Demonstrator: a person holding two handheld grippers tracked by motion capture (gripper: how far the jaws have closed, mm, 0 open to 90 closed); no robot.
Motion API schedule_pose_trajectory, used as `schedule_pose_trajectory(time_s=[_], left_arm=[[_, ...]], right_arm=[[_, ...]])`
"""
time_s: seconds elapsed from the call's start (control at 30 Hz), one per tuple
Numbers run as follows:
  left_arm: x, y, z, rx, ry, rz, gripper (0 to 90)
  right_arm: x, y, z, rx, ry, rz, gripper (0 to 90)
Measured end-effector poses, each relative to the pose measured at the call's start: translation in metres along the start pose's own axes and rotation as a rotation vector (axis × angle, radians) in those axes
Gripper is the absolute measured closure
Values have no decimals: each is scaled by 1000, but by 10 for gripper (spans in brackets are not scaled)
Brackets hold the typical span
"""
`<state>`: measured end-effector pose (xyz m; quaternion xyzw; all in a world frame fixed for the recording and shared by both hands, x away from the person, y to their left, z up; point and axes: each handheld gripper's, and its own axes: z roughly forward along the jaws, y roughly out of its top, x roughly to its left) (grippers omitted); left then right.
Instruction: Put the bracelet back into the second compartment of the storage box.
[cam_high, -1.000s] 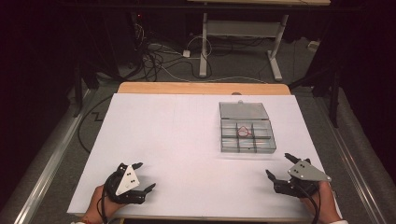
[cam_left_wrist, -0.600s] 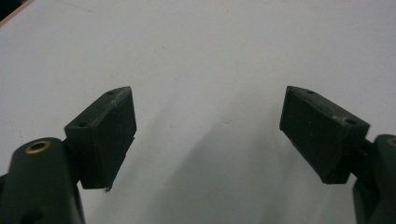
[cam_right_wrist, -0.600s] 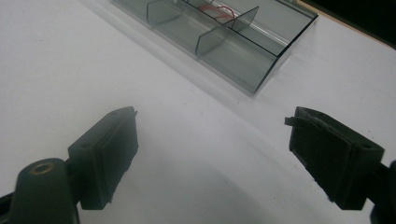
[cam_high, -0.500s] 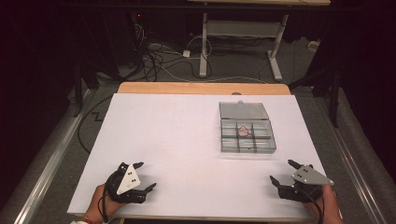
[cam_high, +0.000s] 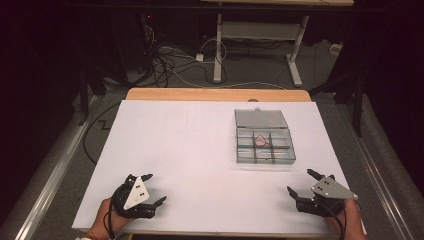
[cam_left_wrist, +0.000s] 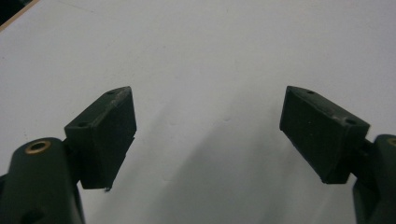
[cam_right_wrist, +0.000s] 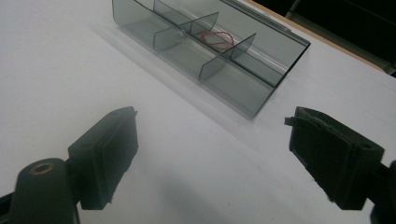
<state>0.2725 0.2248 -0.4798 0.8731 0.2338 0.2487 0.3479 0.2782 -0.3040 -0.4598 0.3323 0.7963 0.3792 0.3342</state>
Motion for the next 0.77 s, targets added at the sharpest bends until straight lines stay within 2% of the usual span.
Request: schedule_pose_trajectory(time_s=[0.5, 0.57, 0.77], left_arm=[[0, 2, 2, 3, -11, 5, 178], [1, 3, 3, 4, -4, 16, 178], [3, 4, 5, -6, -4, 3, 176]], right_arm=[[3, 0, 0, 3, 11, -9, 162], [3, -1, 1, 9, 10, -12, 162], [2, -2, 1, 10, 10, -3, 162]])
